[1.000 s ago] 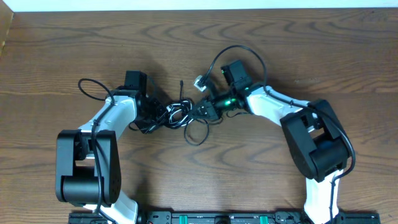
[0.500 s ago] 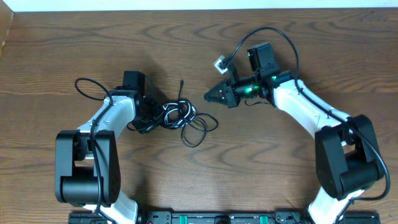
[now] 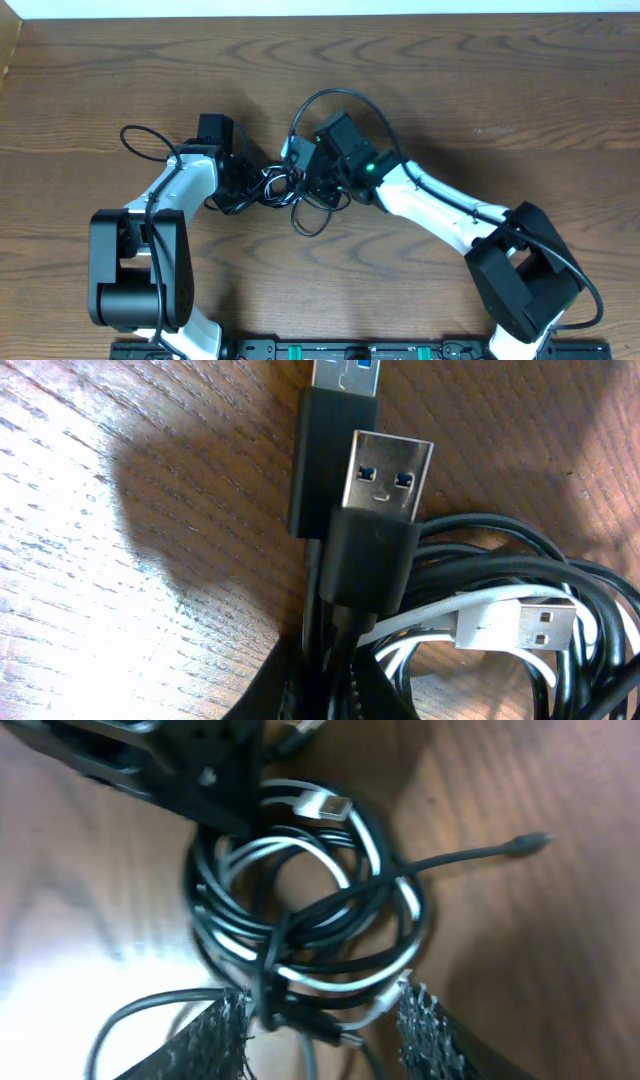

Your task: Untangle cables

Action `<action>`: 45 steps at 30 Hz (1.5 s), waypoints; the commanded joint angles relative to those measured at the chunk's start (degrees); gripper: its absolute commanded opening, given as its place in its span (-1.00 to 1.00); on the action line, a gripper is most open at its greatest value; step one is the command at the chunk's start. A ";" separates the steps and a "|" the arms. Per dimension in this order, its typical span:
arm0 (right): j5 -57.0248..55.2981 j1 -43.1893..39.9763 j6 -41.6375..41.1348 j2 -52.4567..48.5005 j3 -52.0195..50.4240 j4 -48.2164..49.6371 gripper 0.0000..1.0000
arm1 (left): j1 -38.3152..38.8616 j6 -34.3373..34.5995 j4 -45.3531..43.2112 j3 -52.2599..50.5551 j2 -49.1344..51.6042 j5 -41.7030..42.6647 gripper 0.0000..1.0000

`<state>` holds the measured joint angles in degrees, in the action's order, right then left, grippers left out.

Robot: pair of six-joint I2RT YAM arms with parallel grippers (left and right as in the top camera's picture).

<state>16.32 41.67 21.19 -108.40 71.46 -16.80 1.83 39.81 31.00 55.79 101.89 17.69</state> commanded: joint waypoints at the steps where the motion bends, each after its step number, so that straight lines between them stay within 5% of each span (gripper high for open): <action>1: -8.28 0.94 2.97 -1.86 -0.17 1.36 -0.07 | -0.52 -0.70 0.15 -1.25 1.09 -3.58 -0.84; 21: 0.33 1.49 0.24 -4.98 0.09 8.92 -0.21 | -0.52 -0.72 0.15 -1.25 1.09 -3.89 -0.85; 38: 5.09 2.19 -3.34 1.42 0.74 4.48 -0.09 | -0.52 -0.72 0.13 -1.25 1.09 -3.87 -0.85; 45: 4.55 3.85 1.20 1.40 0.72 1.11 -0.06 | -0.52 -0.70 0.15 -1.25 1.09 -3.87 -0.85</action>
<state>20.05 44.51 20.25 -107.55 71.57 -15.53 1.80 39.62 31.00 55.79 101.89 17.65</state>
